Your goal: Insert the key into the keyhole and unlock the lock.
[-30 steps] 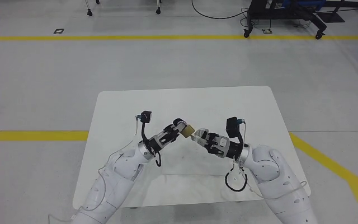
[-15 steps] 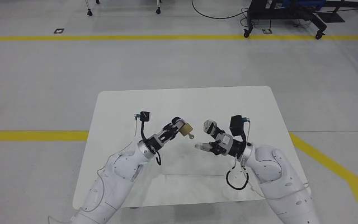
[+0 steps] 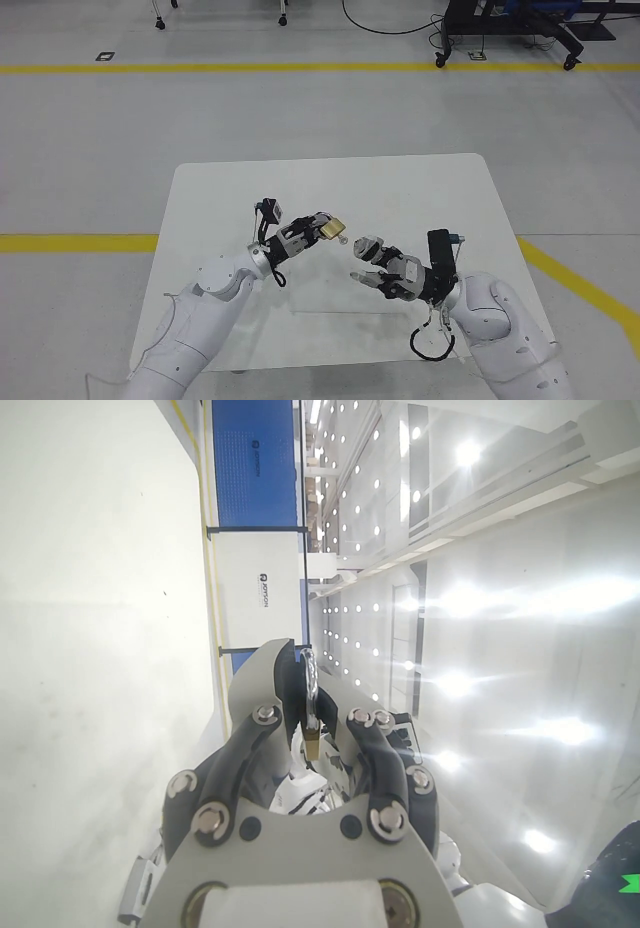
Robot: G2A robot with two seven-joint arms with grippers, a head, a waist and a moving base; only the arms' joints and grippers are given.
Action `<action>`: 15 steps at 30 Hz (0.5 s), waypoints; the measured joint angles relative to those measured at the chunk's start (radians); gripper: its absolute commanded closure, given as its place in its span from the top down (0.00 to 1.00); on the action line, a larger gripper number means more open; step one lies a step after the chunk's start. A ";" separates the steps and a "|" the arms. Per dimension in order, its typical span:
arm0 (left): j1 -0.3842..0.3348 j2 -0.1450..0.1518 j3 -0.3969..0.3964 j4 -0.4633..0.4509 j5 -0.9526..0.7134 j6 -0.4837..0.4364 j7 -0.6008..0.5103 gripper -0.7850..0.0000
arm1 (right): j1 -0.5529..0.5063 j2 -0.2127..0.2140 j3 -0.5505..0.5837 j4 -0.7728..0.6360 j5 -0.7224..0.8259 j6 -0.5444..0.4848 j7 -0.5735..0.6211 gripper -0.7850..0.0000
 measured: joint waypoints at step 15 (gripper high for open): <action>-0.054 -0.023 0.014 0.106 -0.186 0.075 -0.206 0.00 | 0.096 0.049 -0.104 0.118 0.086 0.000 0.042 0.00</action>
